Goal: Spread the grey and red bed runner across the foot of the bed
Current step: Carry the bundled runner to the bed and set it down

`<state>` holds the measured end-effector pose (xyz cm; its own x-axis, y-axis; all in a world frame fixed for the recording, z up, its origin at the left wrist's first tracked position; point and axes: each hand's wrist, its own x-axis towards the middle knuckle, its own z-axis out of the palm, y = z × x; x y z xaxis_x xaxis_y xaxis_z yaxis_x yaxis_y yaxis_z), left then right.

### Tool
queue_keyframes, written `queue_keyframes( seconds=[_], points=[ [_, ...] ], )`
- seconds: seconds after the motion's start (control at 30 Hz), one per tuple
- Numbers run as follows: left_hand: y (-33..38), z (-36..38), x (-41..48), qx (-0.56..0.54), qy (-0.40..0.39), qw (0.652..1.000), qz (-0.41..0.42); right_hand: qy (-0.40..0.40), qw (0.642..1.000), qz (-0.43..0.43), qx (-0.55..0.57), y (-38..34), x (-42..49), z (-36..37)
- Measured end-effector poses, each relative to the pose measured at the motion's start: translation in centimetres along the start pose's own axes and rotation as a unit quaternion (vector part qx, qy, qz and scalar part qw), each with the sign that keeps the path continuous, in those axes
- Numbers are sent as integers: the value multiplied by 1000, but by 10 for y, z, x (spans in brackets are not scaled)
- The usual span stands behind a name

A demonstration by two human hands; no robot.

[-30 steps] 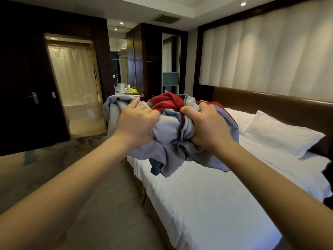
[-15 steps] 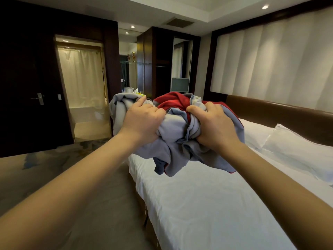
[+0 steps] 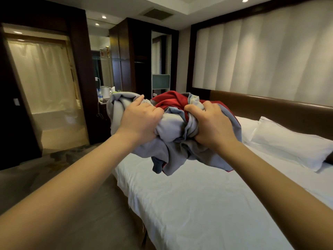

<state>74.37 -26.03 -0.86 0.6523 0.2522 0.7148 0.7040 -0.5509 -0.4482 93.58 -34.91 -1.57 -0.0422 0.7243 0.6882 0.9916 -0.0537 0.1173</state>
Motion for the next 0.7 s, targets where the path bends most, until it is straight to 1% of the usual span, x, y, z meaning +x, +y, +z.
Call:
queue_keyframes(
  seconds=[0.17,0.33,0.5,0.7],
  points=[
    [-38,49,9,-19,29,999,20,-2,999,30,-19,-18,31,30],
    [-58,93,18,-47,25,998,29,-16,998,46,-37,-21,55,60],
    [-66,142,38,-67,16,997,31,-28,997,55,-51,-7,82,94],
    [-76,196,83,-77,51,995,35,-2,997,60,-57,25,126,130]
  ],
)
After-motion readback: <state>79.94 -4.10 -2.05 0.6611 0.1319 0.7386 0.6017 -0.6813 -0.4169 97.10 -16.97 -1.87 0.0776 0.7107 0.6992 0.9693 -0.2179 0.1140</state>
